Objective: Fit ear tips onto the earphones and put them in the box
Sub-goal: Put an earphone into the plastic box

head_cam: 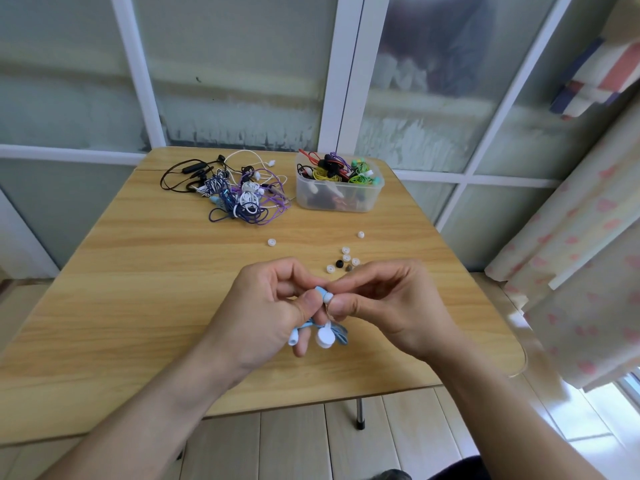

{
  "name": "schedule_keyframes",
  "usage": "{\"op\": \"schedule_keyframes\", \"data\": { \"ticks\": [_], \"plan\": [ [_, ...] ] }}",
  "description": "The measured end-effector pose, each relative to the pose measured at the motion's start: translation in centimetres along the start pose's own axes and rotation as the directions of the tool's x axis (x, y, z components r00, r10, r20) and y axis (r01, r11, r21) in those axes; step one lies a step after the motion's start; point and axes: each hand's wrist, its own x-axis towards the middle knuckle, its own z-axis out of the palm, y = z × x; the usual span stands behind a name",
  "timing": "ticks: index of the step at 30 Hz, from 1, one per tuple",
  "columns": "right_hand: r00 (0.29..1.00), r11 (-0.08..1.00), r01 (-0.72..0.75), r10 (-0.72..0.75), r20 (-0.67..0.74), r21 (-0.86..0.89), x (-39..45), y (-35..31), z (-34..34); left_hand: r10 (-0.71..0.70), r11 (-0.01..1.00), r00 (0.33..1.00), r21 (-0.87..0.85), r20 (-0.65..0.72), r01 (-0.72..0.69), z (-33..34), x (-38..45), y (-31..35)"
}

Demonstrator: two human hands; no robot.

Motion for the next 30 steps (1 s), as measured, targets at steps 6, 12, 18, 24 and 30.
{"op": "schedule_keyframes", "data": {
  "ticks": [6,12,18,24,30],
  "plan": [
    [0.909,0.779,0.356,-0.417,-0.003,-0.517,0.1,0.1,0.1,-0.041,0.996,0.997,-0.08,-0.068,0.036,0.2,0.2,0.0],
    [0.974,0.95,0.125,-0.172,-0.147,-0.285,0.1,0.0,0.8,0.054,0.998,0.996,-0.022,-0.075,-0.056,0.1,0.1,0.4],
    [0.978,0.999,0.02,-0.01,-0.21,0.041,0.1,-0.1,1.5,0.208,0.976,0.962,0.102,-0.18,-0.192,0.9,0.2,0.3],
    [0.969,0.988,0.11,-0.131,-0.208,-0.109,0.4,-0.1,1.4,0.224,0.973,0.951,0.097,-0.214,-0.208,0.5,0.4,0.4],
    [0.96,0.972,0.113,-0.161,-0.228,-0.207,0.6,0.1,1.4,0.186,0.983,0.968,0.027,-0.171,-0.184,0.2,0.4,0.3]
  ]
}}
